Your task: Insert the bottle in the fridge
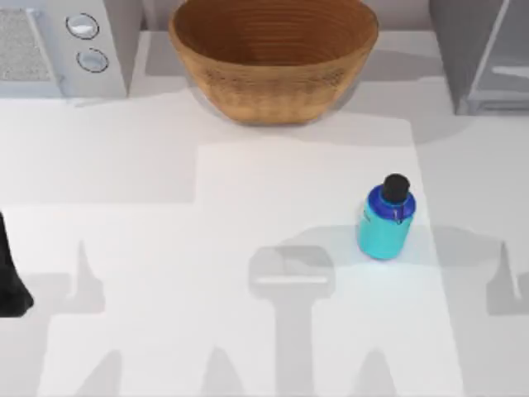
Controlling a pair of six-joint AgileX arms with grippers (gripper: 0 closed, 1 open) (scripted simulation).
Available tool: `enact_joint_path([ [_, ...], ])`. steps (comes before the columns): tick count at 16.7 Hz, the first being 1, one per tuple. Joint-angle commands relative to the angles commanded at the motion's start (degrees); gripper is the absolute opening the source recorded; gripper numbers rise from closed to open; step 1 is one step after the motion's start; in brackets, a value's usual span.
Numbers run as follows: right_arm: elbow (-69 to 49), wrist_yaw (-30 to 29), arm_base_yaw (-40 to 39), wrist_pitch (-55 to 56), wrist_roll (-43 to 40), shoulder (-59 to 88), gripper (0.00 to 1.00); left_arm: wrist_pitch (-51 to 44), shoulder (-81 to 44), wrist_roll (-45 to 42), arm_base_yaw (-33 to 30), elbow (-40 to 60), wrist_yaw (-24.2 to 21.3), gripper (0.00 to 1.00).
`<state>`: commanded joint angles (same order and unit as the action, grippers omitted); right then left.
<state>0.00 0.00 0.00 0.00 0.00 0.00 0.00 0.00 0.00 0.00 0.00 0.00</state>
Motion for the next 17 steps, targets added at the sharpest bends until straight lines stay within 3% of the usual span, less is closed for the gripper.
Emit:
enact_joint_path([
  [6,-0.19,0.76,0.01,3.51,0.27,4.84,1.00,0.00,0.00,0.00,0.00,0.00,0.00,1.00],
  [17,-5.14,10.00,-4.01,31.36,-1.33,36.24,1.00,0.00,0.00,0.00,0.00,0.00,0.00,1.00],
])
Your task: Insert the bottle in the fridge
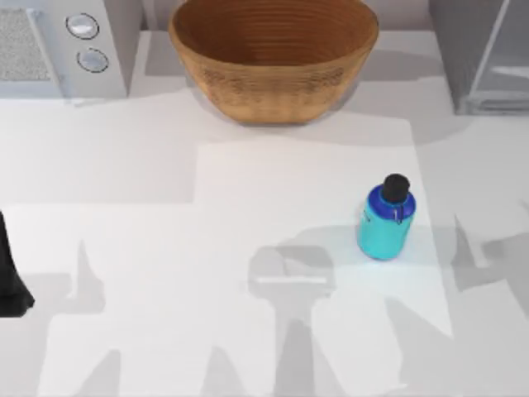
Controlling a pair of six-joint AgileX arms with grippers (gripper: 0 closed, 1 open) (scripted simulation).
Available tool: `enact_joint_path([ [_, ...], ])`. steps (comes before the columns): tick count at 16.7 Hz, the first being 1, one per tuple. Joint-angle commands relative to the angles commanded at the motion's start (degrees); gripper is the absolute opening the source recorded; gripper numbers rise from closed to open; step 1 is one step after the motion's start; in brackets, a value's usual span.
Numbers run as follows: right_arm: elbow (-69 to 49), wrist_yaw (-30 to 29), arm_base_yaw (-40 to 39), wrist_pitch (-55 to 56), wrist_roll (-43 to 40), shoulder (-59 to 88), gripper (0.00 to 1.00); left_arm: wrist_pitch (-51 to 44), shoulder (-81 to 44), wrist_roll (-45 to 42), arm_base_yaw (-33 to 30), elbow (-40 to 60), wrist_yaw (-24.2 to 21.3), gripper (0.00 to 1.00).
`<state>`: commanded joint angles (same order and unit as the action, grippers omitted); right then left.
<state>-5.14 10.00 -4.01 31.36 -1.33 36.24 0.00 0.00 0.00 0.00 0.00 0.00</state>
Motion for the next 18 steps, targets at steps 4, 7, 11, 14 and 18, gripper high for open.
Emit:
enact_joint_path([
  [4,-1.18,3.03,-1.10,9.53,-0.37,11.90,1.00,0.00,0.00,0.00,0.00,0.00,0.00,1.00],
  [7,-1.89,5.26,-1.95,16.29,-0.89,20.74,1.00,0.00,0.00,0.00,0.00,0.00,0.00,1.00],
  [11,-2.63,8.24,-3.18,24.79,-1.83,32.25,1.00,0.00,0.00,0.00,0.00,0.00,0.00,1.00],
  [14,-3.12,10.60,-4.13,31.58,-2.56,41.69,1.00,0.00,0.00,0.00,0.00,0.00,0.00,1.00],
  [18,-3.90,13.90,-5.45,41.27,-3.47,54.95,1.00,0.00,0.00,0.00,0.00,0.00,0.00,1.00],
])
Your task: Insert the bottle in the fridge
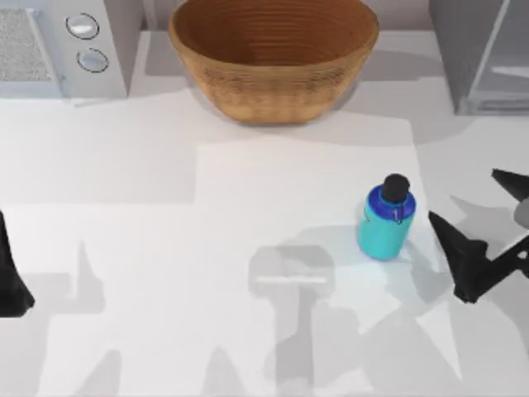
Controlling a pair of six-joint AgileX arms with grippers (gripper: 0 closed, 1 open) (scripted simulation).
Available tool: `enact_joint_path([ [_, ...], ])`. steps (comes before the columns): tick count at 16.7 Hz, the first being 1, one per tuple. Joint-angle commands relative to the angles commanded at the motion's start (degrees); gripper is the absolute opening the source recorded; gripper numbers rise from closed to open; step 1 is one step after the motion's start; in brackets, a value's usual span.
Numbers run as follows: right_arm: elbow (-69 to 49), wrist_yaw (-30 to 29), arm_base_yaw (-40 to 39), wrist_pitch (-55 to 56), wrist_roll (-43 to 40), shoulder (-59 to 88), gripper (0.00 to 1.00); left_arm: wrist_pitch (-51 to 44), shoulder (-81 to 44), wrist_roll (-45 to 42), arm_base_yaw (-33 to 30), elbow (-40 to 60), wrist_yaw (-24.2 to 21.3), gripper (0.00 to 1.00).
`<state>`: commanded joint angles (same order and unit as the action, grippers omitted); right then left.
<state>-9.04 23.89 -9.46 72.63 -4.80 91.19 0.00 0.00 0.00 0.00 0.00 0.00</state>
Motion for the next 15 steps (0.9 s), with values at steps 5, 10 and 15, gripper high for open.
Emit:
enact_joint_path([
  [5,-1.19,3.83,-1.54,11.44,-0.86,14.95,1.00,0.00,0.00,0.00,0.00,0.00,0.00,1.00],
  [10,-2.17,6.39,-2.55,19.19,-1.35,24.66,1.00,0.00,0.00,0.00,0.00,0.00,0.00,1.00],
  [15,-2.25,6.59,-2.63,19.80,-1.39,25.41,1.00,0.00,0.00,0.00,0.00,0.00,0.00,1.00],
])
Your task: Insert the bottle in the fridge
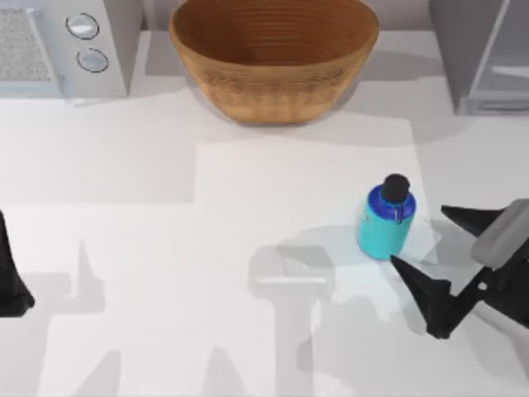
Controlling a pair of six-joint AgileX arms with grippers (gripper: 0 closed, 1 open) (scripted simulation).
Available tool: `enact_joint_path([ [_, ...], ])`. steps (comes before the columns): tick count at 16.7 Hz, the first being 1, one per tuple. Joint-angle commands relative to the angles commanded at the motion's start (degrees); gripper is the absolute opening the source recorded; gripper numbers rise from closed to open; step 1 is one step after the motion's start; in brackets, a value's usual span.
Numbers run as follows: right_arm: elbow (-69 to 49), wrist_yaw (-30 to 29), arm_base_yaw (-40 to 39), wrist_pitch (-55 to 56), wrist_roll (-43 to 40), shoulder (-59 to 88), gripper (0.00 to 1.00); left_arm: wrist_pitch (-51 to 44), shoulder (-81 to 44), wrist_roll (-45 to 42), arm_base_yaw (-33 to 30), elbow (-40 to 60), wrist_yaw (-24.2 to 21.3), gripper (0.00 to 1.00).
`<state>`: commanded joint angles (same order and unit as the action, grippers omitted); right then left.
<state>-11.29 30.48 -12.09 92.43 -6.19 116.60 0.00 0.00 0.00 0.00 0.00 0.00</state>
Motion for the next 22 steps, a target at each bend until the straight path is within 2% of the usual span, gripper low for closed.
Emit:
enact_joint_path([
  [4,-0.71,-0.48,-0.33,-0.46,0.12,0.28,1.00,0.00,0.00,0.00,0.00,0.00,0.00,1.00],
  [11,-11.34,-6.39,-6.46,-5.20,1.57,5.48,1.00,0.00,0.00,0.00,0.00,0.00,0.00,1.00],
  [16,-12.22,-6.91,-6.99,-5.62,1.69,5.91,1.00,0.00,0.00,0.00,0.00,0.00,0.00,1.00],
  [22,-12.22,-6.91,-6.99,-5.62,1.69,5.91,0.55,0.00,0.00,0.00,0.00,0.00,0.00,1.00],
])
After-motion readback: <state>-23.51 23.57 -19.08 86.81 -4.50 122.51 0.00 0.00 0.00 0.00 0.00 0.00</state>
